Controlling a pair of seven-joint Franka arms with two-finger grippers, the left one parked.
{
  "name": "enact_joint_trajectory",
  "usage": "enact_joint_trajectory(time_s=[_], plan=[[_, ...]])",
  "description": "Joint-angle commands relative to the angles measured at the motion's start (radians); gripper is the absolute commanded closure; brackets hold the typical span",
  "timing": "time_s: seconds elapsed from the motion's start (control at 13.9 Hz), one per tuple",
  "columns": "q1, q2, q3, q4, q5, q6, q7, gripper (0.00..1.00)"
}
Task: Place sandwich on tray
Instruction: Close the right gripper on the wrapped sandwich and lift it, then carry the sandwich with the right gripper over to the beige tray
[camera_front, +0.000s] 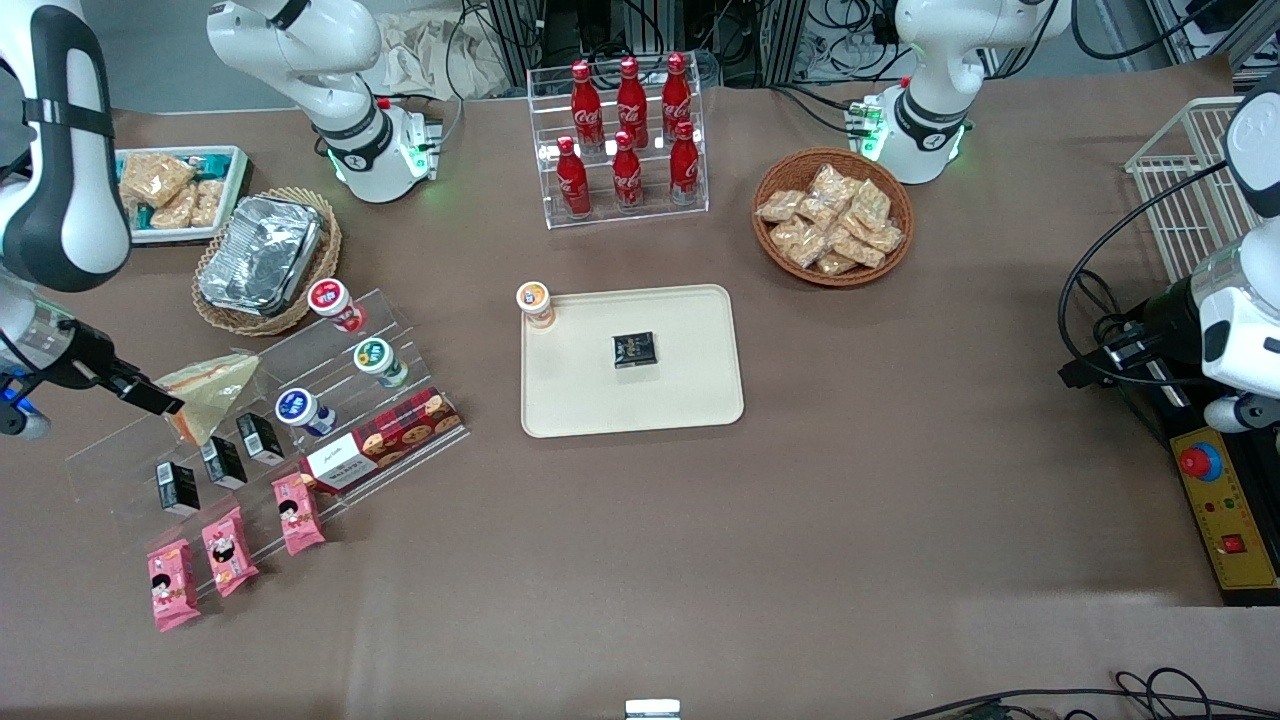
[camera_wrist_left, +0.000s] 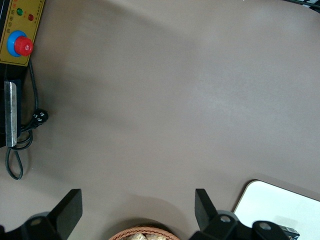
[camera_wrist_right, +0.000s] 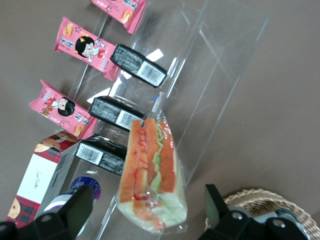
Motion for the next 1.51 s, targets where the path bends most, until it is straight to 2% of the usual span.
enact_joint_trajectory(time_s=[0.0, 0.29, 0.36, 0.43, 0.5, 0.58, 0.65, 0.93, 1.15, 1.44], plan=[[0.011, -0.047, 0.002, -0.108, 0.007, 0.101, -0.062, 0.00], [0.013, -0.058, 0.003, -0.201, -0.036, 0.227, -0.108, 0.01], [0.013, -0.060, 0.002, -0.205, -0.043, 0.230, -0.108, 0.12], [0.013, -0.060, 0.002, -0.207, -0.046, 0.229, -0.114, 0.47], [0.013, -0.058, 0.002, -0.205, -0.047, 0.227, -0.139, 0.72], [0.011, -0.055, 0.002, -0.204, -0.047, 0.227, -0.171, 0.89], [0.011, -0.055, 0.002, -0.202, -0.048, 0.227, -0.189, 1.00], [0.013, -0.082, 0.005, -0.164, -0.091, 0.197, -0.241, 1.00], [0.016, -0.138, 0.066, -0.040, -0.094, -0.005, -0.334, 1.00], [0.069, -0.132, 0.193, 0.159, -0.116, -0.265, -0.335, 1.00]])
